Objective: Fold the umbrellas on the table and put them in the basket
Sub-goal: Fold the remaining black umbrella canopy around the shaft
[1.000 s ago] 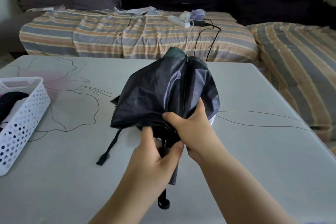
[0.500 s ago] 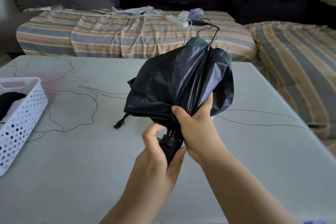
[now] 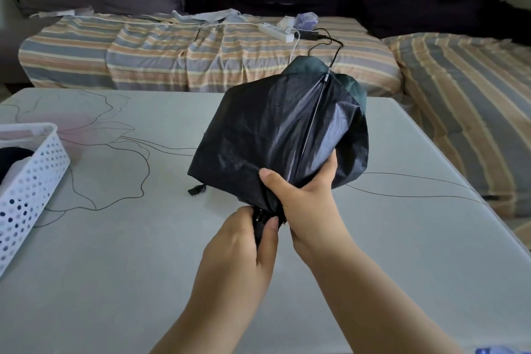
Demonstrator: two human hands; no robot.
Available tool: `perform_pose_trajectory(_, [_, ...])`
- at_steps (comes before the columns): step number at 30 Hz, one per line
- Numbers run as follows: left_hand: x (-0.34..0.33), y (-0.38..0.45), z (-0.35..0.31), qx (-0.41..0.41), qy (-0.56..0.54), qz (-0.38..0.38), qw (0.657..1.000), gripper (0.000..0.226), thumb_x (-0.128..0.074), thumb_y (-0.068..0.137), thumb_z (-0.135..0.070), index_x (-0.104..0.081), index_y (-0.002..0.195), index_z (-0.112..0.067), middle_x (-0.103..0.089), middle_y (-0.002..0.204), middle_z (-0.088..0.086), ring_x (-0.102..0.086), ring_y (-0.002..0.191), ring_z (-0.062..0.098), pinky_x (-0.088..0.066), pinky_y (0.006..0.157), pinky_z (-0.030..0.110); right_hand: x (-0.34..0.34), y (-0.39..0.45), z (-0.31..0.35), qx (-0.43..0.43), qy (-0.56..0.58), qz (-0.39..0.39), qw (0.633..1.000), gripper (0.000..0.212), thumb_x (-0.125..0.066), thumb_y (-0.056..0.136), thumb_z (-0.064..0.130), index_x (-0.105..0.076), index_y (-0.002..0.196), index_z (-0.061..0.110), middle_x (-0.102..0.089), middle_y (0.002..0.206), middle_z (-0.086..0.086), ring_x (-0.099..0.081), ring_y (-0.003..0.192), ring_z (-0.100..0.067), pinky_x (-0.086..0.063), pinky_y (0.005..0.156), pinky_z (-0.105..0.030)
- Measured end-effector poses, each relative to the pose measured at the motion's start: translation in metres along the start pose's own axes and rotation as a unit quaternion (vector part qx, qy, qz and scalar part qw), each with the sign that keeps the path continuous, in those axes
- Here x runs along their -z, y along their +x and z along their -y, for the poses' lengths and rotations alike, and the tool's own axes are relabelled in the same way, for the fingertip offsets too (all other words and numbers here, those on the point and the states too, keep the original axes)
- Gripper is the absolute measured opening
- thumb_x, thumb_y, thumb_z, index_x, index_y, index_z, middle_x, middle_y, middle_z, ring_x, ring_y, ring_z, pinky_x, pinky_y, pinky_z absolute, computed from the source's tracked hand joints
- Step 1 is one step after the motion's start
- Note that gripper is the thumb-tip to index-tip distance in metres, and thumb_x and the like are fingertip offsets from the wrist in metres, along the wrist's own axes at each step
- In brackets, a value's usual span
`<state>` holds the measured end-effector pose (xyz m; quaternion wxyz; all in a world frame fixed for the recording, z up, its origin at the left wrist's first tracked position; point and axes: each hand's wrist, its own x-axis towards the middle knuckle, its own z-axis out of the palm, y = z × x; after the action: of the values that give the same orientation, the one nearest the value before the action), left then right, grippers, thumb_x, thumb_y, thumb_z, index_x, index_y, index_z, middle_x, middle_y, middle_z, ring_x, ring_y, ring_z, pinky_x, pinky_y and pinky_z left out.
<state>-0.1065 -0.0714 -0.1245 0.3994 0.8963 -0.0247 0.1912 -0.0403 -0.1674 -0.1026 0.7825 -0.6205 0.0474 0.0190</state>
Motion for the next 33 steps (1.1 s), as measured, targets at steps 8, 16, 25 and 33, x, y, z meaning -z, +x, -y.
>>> perform_pose_trajectory(8, [0.003,0.0,0.0,0.032,0.056,0.025,0.998,0.033,-0.028,0.092,-0.047,-0.049,0.084,-0.022,-0.061,0.062,-0.003,-0.056,0.056,0.017,-0.04,0.052,0.032,-0.004,-0.002,-0.003,-0.011,-0.01,-0.021,1.0,0.092,-0.07,0.083,0.015,-0.01,0.143,0.051,-0.05,0.134,0.006,-0.059,0.113,-0.017,-0.054,0.093,-0.041])
perform_pose_trajectory(16, [0.011,-0.003,-0.007,0.117,-0.075,0.007,0.99,0.022,-0.028,0.083,-0.048,-0.038,0.086,-0.028,-0.063,0.068,-0.004,-0.051,0.051,0.015,-0.051,0.05,0.042,-0.019,-0.013,-0.001,0.022,-0.014,-0.009,1.0,0.092,-0.064,0.088,0.015,-0.002,0.141,0.057,-0.044,0.139,0.008,-0.054,0.118,-0.014,-0.052,0.096,-0.042])
perform_pose_trajectory(25, [0.013,-0.002,-0.005,-0.013,0.02,-0.078,0.997,0.025,-0.027,0.094,-0.046,-0.029,0.1,-0.022,-0.053,0.049,-0.009,-0.05,0.037,0.017,-0.023,0.038,0.01,-0.024,-0.028,0.001,0.019,0.015,-0.001,1.0,0.089,-0.058,0.092,0.016,0.004,0.143,0.055,-0.04,0.144,0.011,-0.049,0.125,-0.009,-0.042,0.107,-0.036])
perform_pose_trajectory(33, [0.019,0.0,-0.008,-0.048,0.041,-0.046,0.997,0.033,-0.012,0.098,-0.053,-0.028,0.095,-0.024,-0.043,0.045,-0.012,-0.038,0.032,0.011,-0.017,0.035,0.008,-0.02,-0.031,0.001,0.049,-0.003,0.013,0.999,0.093,-0.057,0.093,0.015,0.013,0.142,0.054,-0.032,0.149,0.014,-0.043,0.129,-0.003,-0.038,0.11,-0.032])
